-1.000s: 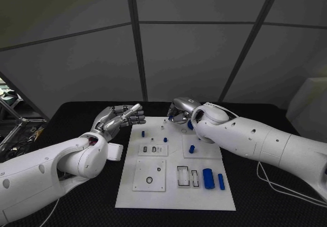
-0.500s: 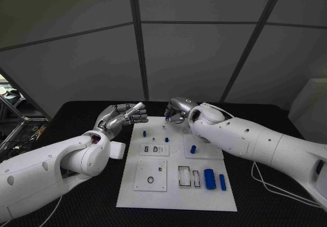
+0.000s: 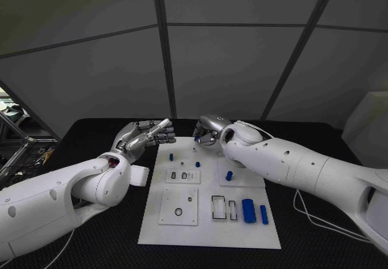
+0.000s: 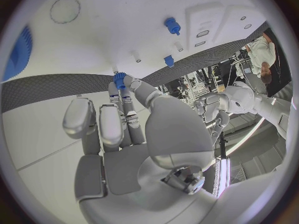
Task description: Assemble the parts on the task board
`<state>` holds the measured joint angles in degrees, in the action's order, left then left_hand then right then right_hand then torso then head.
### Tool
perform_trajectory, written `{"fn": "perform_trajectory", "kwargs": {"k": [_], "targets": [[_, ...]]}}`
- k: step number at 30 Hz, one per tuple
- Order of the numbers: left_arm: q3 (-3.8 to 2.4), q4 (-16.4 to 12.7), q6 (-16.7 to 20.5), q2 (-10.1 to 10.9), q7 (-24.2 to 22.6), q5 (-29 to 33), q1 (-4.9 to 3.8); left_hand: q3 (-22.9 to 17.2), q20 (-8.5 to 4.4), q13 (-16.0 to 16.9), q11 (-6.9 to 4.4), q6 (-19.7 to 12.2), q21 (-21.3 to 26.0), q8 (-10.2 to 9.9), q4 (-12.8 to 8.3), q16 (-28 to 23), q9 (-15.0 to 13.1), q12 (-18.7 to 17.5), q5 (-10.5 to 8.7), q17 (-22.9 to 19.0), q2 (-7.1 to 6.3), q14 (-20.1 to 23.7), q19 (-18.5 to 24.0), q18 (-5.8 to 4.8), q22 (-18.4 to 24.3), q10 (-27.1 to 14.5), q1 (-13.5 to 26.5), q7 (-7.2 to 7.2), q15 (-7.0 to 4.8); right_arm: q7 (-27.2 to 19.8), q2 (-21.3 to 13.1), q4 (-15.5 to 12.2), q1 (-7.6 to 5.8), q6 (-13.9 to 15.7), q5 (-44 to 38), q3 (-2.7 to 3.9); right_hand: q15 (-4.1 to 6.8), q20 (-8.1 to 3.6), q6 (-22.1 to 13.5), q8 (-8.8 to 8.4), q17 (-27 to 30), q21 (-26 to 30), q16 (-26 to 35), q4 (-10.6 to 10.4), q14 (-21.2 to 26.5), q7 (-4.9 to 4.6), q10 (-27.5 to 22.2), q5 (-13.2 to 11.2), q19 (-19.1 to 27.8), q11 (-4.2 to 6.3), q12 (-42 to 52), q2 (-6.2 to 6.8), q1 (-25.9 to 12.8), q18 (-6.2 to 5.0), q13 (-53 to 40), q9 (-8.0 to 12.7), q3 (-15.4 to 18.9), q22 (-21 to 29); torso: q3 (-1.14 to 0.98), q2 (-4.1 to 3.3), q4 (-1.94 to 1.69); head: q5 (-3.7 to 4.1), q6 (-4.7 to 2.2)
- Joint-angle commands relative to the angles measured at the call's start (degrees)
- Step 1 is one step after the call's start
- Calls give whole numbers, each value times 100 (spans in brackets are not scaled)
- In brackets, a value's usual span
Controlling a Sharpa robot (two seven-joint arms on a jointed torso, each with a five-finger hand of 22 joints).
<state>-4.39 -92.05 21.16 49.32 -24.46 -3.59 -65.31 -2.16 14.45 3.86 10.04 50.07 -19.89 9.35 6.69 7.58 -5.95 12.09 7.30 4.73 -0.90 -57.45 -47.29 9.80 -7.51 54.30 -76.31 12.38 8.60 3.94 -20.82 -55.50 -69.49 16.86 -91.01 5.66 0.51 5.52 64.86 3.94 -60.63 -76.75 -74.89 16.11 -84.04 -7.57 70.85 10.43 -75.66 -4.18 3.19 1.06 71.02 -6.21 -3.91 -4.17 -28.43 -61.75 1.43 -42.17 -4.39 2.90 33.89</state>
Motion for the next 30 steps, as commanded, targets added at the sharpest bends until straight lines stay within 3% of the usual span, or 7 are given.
{"fn": "perform_trajectory", "kwargs": {"k": [1, 16, 22, 26, 30], "targets": [[-8, -8, -67, -9, -22, -32, -15, -3, 12, -3, 28, -4, -3, -41, -45, -43, 10, -38, -16, -9, 22, 50, -16, 54, 11, 12, -8, 32, 2, 1, 33, 52, -15, -123, -19, -1, 25, -7, 18, -22, 0, -16, -25, -8, -119, -1, 36, 35, -15, 22, 21, 35, -31, 83, -3, 9, -35, 12, 2, 8, -6, 20, 11], [-8, -3, -77, -15, -10, -32, -29, -3, 12, -3, 28, -4, -3, -41, -45, -43, 10, -38, -16, -9, 22, 50, -16, 54, 11, 12, -8, 32, 2, 116, 151, 244, -15, -421, -82, -28, 12, 3, -18, -31, 22, -1, -25, -24, -108, -10, -30, -26, 22, 7, 18, 70, -95, 74, 9, 16, -56, 55, 5, 6, -7, 30, 14], [-8, 1, -86, -19, 0, -32, -33, 0, 13, -3, 29, -5, -1, -46, -50, -50, 12, -45, -17, -10, 24, 52, -14, 53, 14, 10, -7, 34, 4, 203, 187, 314, -15, -400, -120, -43, 0, 12, -45, -34, 17, 0, -34, -31, -104, -17, -97, -45, 34, -6, 15, 84, -123, 72, 17, 20, -79, 60, 5, 7, -15, 33, 11], [-8, 6, -118, -22, 17, -32, -35, 1, 14, -3, 30, -5, -1, -47, -50, -51, 12, -46, -17, -10, 24, 52, -14, 53, 15, 10, -7, 34, 4, 175, 202, 352, -15, -382, -127, -47, -39, 38, -126, -41, 87, 49, -5, -30, -80, -51, -287, -57, 106, -52, 11, 144, -178, 53, 32, 31, -109, 169, 9, 7, -13, 74, -16], [-8, 7, -143, -24, 28, -32, -38, 3, 15, -4, 31, -7, 1, -51, -51, -56, 13, -51, -19, -11, 25, 54, -12, 52, 16, 8, -4, 36, 5, 101, 216, 375, -15, -360, -116, -49, -110, 100, -255, -42, 200, 136, 50, -9, -35, -116, -669, -81, 221, -144, 12, 264, -233, 20, 34, 43, -125, 347, 11, 6, -11, 47, -18]]}}
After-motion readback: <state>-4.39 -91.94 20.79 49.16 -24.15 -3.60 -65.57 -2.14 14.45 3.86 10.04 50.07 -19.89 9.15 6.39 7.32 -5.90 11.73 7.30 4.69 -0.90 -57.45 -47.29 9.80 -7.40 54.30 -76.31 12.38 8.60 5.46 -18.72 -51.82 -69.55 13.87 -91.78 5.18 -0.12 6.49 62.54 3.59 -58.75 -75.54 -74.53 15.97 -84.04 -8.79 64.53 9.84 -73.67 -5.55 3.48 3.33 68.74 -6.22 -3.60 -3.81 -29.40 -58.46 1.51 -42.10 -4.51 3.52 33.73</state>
